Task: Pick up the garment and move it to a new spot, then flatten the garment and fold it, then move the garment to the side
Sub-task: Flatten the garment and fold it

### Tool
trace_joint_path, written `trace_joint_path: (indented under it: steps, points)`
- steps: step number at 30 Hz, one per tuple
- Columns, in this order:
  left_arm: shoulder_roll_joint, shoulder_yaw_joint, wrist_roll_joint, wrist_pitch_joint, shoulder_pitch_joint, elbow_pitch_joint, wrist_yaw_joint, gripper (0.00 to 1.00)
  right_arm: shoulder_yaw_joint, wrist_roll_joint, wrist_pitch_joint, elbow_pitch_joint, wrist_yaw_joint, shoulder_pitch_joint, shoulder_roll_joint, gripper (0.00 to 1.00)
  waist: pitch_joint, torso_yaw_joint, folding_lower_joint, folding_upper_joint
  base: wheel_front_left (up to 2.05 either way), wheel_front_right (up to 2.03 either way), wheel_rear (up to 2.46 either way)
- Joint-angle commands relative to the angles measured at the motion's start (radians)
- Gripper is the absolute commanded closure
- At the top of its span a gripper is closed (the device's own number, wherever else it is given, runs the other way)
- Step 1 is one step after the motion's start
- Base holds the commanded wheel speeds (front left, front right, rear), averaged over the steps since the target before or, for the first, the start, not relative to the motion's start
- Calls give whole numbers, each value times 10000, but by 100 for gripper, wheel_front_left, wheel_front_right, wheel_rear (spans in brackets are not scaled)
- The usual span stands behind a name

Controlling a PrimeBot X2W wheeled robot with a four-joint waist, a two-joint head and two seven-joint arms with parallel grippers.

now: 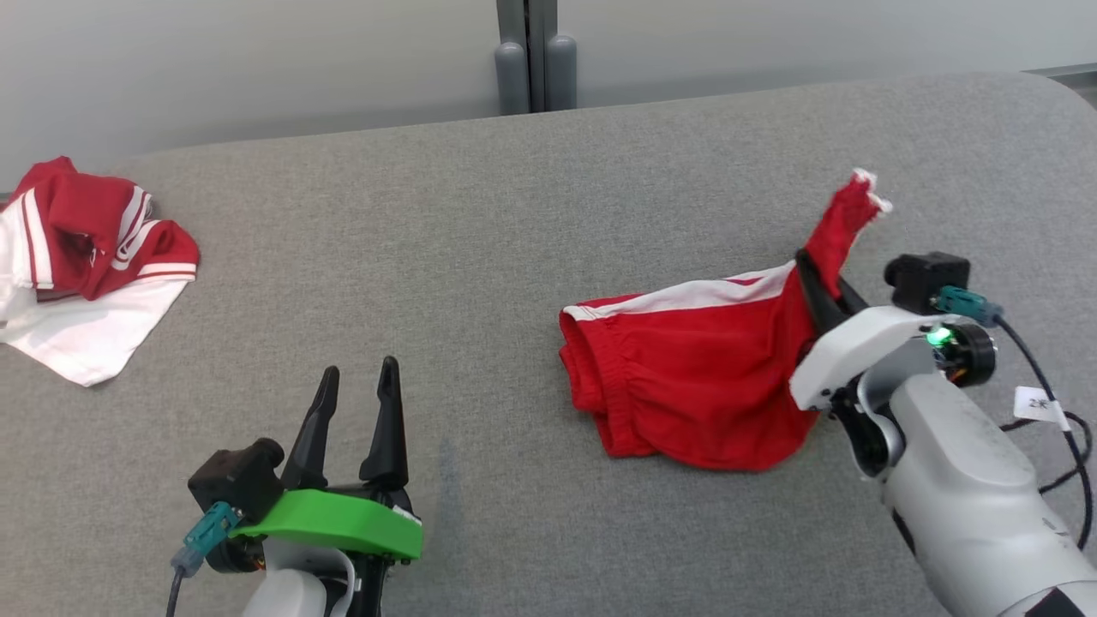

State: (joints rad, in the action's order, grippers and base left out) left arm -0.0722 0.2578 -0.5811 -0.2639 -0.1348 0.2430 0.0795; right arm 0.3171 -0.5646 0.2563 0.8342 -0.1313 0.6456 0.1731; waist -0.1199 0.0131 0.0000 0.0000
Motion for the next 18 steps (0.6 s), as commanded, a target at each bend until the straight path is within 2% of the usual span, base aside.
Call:
trace_joint_path:
  steps: [1, 4, 8, 12, 18]
  points:
    - [37, -49, -13, -7, 25, 32, 53, 0, 254, 202, -91, -210, 12, 92, -150, 100, 131, -180, 0, 0, 0, 0, 0]
    - [72, -78, -12, -7, 57, 39, 68, 0, 1000, 432, -418, -771, 12, 27, -470, 100, 206, -359, 0, 0, 0, 0, 0]
    - [107, -125, -20, -7, 105, 8, 91, 0, 2090, 566, -930, -1551, 12, -403, -580, 100, 242, -526, 0, 0, 0, 0, 0]
    - [134, -195, 4, -7, 157, -18, 104, 0, 2826, 616, -1369, -2187, 12, -785, -346, 100, 227, -578, 0, 0, 0, 0, 0]
    - [167, -277, 67, -7, 189, -35, 135, 0, 3252, 701, -1742, -2800, 12, -1250, -66, 100, 196, -533, 0, 0, 0, 0, 0]
